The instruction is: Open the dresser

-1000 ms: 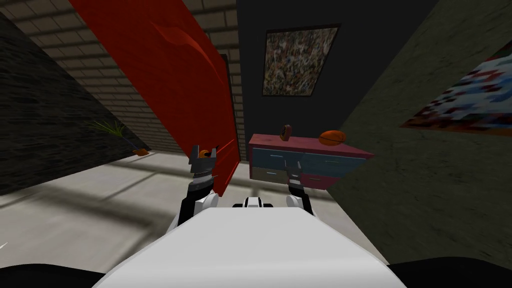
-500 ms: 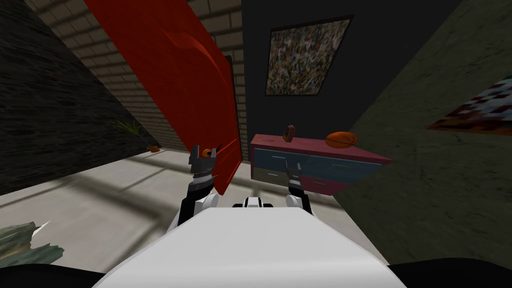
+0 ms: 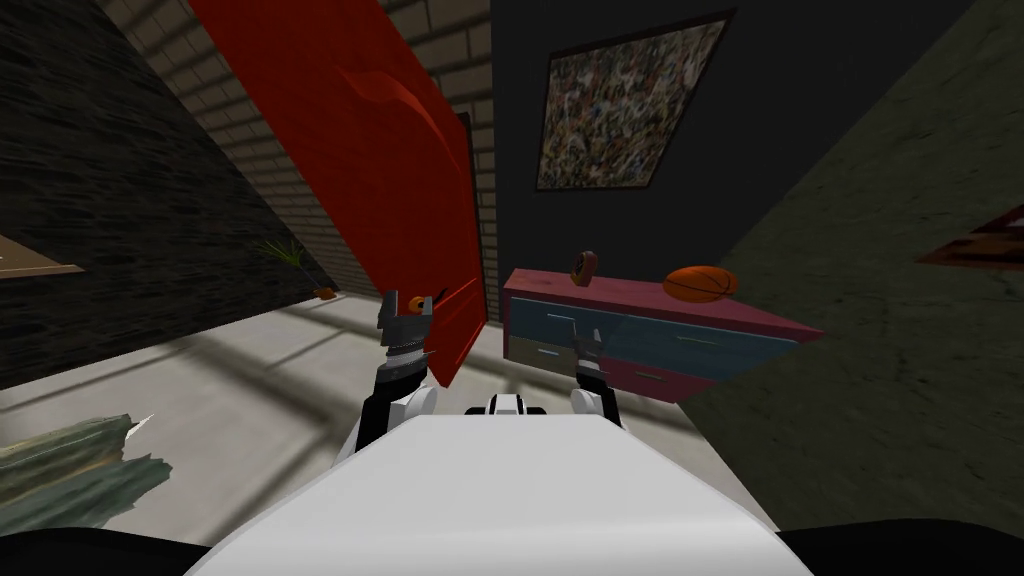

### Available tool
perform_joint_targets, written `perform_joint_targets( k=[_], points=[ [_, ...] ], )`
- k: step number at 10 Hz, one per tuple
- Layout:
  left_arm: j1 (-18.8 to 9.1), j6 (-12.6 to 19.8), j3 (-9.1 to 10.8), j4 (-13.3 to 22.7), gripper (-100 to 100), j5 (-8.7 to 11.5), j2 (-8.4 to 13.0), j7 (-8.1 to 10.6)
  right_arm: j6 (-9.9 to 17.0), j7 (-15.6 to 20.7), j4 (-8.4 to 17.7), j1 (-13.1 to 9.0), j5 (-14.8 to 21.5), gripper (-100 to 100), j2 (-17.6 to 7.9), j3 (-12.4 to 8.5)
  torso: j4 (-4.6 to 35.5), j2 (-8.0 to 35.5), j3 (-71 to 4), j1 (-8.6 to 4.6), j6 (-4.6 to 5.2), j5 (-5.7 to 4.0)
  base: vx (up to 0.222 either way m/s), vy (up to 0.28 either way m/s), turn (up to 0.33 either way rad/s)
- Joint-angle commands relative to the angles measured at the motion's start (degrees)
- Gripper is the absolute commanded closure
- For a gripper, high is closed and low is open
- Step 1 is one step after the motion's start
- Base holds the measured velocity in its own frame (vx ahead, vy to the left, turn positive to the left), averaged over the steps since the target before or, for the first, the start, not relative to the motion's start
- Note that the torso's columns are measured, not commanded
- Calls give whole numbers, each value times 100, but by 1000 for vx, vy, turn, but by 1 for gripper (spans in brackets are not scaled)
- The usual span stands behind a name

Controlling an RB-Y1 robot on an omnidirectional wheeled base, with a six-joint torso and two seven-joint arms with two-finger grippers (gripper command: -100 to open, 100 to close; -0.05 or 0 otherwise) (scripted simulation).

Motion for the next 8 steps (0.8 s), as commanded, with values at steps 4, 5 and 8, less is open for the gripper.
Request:
perform_joint_targets(
  k=[4,5,8],
  points=[
    [-1,0,-1,0,0,0,0,0,-179,-863,432,-144,-399,-100,23,22,0,-2,0,-4,-7,-1,11,-34,123],
    [0,0,0,0,0,0,0,0,-248,-1025,636,-222,-600,-100,33,26,-1,-4,-2,-8,-1,-2,15,-58,266],
    [0,0,0,0,0,0,0,0,-312,-1489,835,-300,-798,-100,43,28,0,-1,0,5,0,2,8,-36,98]
  ],
)
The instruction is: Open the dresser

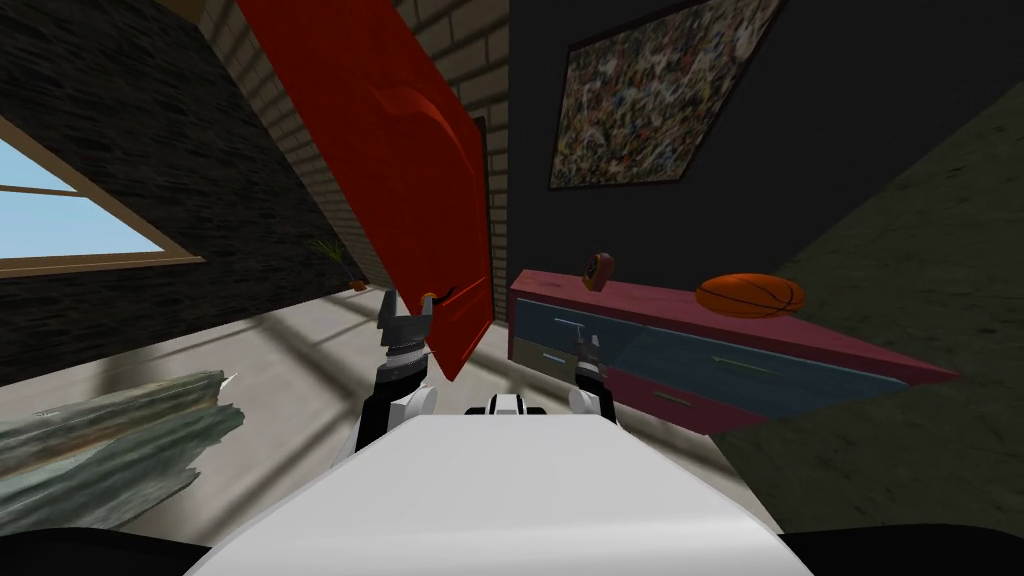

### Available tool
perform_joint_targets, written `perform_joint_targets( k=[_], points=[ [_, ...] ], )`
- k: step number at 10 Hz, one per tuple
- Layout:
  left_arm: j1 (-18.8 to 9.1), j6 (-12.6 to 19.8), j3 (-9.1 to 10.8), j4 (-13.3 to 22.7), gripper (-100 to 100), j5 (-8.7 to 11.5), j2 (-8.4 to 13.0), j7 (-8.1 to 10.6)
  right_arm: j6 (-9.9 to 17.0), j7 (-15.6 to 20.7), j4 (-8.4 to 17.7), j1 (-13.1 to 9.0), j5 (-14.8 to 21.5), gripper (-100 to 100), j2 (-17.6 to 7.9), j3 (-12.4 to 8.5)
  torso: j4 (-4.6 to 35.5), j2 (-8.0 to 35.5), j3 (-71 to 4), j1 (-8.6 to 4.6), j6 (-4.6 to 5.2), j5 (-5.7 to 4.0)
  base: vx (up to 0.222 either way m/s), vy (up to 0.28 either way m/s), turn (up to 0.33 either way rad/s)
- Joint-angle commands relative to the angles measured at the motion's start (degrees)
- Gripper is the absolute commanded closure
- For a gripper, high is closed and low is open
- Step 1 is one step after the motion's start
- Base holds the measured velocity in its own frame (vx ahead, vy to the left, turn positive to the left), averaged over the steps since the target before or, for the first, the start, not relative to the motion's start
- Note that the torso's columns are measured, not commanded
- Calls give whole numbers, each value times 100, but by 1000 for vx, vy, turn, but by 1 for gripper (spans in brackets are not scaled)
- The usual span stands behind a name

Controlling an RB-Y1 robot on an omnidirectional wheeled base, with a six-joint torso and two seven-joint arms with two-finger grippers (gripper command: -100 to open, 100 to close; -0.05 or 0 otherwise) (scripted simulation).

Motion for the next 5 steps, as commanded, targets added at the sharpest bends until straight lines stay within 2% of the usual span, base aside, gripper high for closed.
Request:
perform_joint_targets(
  k=[1,2,3,4,5],
  points=[
    [-1,0,-1,0,0,0,0,0,-69,-420,216,-86,-205,-100,15,5,0,0,0,-3,-8,-1,10,-41,143],
    [0,0,0,0,0,0,0,0,-129,-587,411,-164,-401,-100,26,7,0,-2,-1,-10,0,-2,11,-52,207],
    [-1,0,0,0,0,0,0,0,-129,-761,411,-164,-401,-100,26,7,-1,-4,-2,-15,-4,-4,9,-46,119],
    [0,0,0,0,0,0,0,0,-129,-813,411,-164,-401,-100,26,7,0,-2,-2,-10,0,-3,5,-20,-14],
    [0,0,0,0,0,0,0,0,-186,-1033,599,-240,-593,-100,39,9,0,0,0,-2,0,0,3,-27,217]
  ],
)
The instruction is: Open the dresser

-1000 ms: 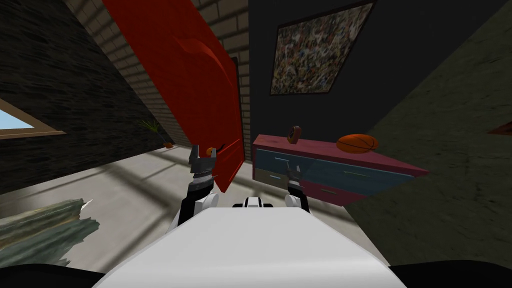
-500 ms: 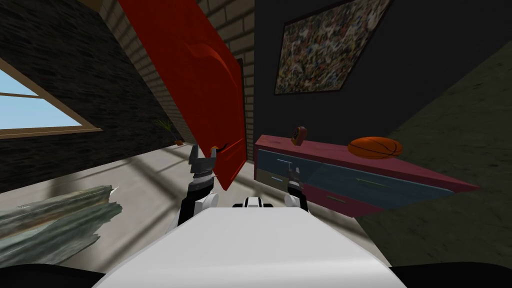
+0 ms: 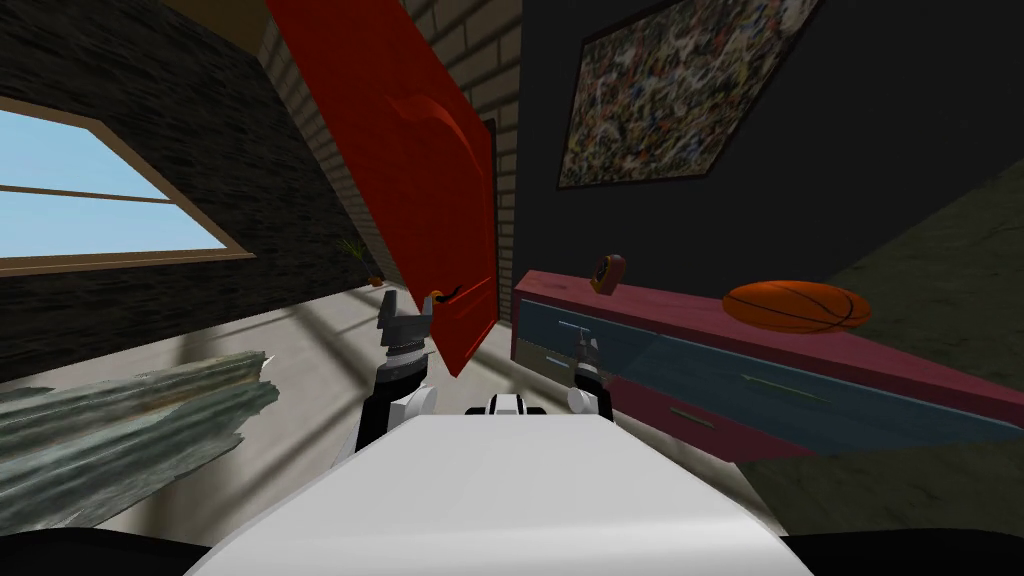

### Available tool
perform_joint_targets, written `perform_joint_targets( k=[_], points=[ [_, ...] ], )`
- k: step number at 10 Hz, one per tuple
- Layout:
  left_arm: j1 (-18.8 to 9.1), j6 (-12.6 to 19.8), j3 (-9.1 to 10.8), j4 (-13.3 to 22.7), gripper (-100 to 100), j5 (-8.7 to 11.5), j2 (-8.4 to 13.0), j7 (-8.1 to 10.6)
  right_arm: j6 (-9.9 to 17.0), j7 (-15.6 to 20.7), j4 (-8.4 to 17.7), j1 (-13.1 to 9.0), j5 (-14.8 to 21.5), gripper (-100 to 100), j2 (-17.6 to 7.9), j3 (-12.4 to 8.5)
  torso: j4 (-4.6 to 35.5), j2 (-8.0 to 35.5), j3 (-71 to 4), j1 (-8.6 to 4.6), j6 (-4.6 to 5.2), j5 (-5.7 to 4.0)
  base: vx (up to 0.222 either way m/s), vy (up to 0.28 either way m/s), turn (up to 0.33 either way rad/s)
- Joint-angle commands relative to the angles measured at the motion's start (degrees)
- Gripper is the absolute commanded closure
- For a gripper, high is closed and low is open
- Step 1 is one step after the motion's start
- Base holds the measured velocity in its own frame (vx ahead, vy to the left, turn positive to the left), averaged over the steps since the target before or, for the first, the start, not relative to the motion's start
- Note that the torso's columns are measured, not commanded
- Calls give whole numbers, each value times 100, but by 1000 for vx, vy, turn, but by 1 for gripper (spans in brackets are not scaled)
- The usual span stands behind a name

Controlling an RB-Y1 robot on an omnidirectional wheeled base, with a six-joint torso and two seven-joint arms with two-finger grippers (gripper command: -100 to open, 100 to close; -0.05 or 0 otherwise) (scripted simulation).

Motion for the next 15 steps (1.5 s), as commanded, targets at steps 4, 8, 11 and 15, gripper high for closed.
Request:
perform_joint_targets(
  k=[4,8,11,15],
  points=[
    [0,0,0,0,0,0,0,0,-155,-917,553,-225,-573,-100,41,0,0,-1,0,-11,0,-3,1,-46,163],
    [0,0,0,0,0,0,0,0,-239,-1550,876,-362,-918,-100,78,-1,0,-1,0,-4,0,-1,1,-38,154],
    [0,0,0,0,0,0,0,0,-276,-1922,1023,-425,-1078,-100,95,-1,0,-1,-1,-7,-4,-2,-2,-37,120],
    [0,0,0,0,0,0,0,0,-360,-2528,1394,-589,-1487,-100,133,-5,0,-3,-1,-6,-4,-2,-7,-35,159]
  ],
)
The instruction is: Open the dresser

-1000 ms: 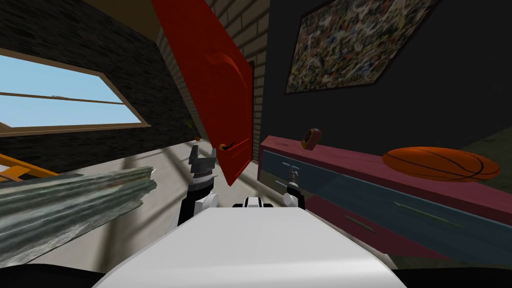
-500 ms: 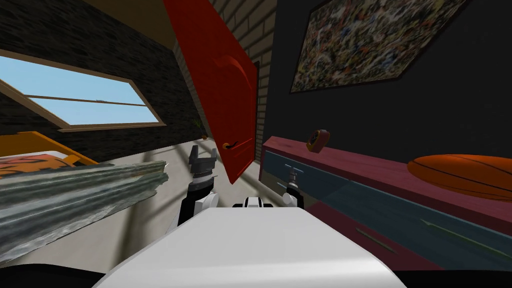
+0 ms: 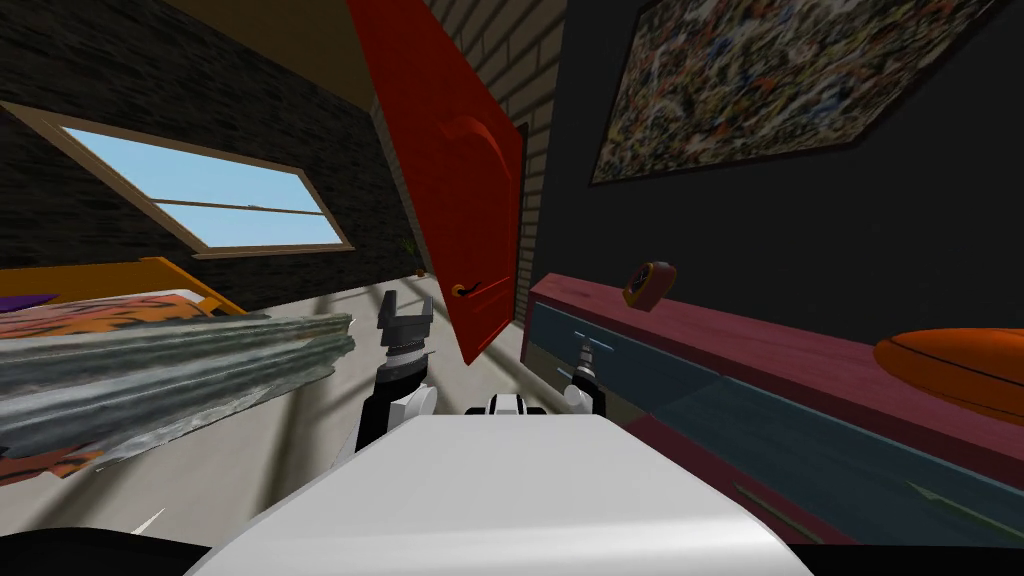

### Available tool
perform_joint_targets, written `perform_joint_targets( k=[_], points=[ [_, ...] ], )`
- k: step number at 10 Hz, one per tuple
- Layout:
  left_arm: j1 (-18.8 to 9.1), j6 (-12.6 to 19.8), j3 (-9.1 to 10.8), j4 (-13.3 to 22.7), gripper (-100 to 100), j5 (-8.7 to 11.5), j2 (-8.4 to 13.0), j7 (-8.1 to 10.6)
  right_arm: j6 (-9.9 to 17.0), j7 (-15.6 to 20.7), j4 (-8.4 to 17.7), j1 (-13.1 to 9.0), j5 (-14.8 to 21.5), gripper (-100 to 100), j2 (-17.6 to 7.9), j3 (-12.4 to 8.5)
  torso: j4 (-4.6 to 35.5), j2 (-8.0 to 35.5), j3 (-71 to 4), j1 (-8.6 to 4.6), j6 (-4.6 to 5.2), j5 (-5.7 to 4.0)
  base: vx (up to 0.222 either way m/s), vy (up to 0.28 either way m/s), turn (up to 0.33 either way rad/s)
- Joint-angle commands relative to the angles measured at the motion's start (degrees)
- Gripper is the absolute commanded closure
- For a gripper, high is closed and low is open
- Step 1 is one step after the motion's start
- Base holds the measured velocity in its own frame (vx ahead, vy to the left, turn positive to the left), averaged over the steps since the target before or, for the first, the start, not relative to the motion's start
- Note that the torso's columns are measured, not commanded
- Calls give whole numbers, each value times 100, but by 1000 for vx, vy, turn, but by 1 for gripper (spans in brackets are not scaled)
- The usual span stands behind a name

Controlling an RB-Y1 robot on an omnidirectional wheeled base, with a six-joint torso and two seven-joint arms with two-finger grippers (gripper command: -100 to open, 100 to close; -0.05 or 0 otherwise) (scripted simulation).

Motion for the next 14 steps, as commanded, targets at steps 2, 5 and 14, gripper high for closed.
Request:
perform_joint_targets(
  k=[2,5,14],
  points=[
    [1,0,0,0,0,0,0,0,-59,-504,266,-114,-303,-100,17,-4,0,1,0,-1,4,0,-6,-31,95],
    [0,0,0,0,0,0,0,0,-99,-849,463,-205,-531,-100,28,-7,1,3,2,-2,2,0,-11,-32,133],
    [-1,0,-1,0,0,0,-2,0,75,-670,339,-332,-587,100,103,-55,1,9,7,-1,1,-2,-62,35,-9]
  ],
)
